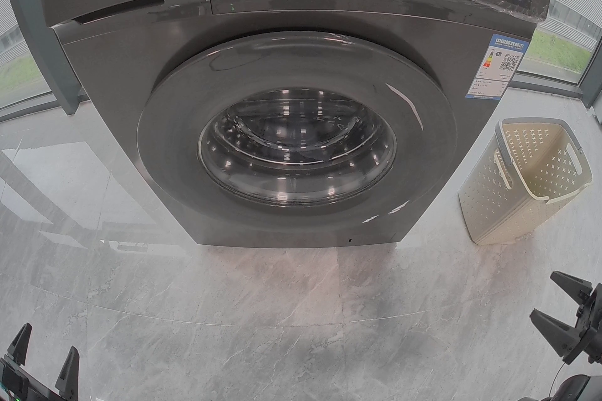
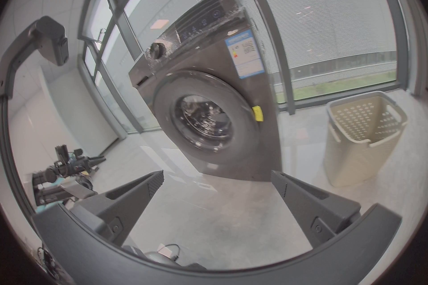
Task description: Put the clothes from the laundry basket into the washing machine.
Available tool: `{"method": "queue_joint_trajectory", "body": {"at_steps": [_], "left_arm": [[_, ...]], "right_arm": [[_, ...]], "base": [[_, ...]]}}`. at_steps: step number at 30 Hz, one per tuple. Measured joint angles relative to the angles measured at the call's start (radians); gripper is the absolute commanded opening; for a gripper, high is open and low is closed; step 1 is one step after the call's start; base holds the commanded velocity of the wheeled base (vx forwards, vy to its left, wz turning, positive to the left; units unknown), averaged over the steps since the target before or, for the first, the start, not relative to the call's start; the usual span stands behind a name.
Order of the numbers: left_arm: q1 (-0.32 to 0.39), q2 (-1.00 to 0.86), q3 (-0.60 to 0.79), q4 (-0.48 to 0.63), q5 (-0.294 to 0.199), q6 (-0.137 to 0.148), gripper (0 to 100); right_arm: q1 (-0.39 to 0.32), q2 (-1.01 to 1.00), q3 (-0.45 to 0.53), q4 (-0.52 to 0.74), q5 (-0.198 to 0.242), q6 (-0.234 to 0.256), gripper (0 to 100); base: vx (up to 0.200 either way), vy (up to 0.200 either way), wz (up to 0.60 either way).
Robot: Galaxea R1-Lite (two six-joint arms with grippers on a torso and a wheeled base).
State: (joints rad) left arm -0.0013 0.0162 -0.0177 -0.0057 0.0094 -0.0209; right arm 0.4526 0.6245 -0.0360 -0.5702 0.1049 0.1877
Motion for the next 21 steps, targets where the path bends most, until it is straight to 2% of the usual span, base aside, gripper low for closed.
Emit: {"method": "queue_joint_trajectory", "body": {"at_steps": [5,8,11,13,18,21], "left_arm": [[-0.001,0.0,0.0,0.0,-0.001,-0.001,100],[-0.001,0.0,0.0,0.0,-0.001,-0.001,100],[-0.002,0.0,0.0,0.0,-0.002,-0.001,100],[-0.003,0.0,0.0,0.0,-0.002,-0.002,100],[-0.002,0.0,0.0,0.0,-0.001,-0.003,100],[-0.002,0.0,0.0,0.0,0.0,-0.005,100]], "right_arm": [[-0.14,-0.242,-0.017,0.251,-0.008,-0.039,100],[-0.212,-0.363,-0.014,0.31,-0.06,-0.059,100],[-0.284,-0.447,0.005,0.339,-0.14,-0.077,100],[-0.324,-0.475,0.011,0.354,-0.162,-0.084,100],[-0.442,-0.534,0.017,0.446,-0.162,-0.119,100],[-0.469,-0.56,0.018,0.521,-0.167,-0.127,100]], "base": [[0.0,0.0,0.0],[0.0,0.0,0.0],[0.0,0.0,0.0],[0.0,0.0,0.0],[0.0,0.0,0.0],[0.0,0.0,0.0]]}}
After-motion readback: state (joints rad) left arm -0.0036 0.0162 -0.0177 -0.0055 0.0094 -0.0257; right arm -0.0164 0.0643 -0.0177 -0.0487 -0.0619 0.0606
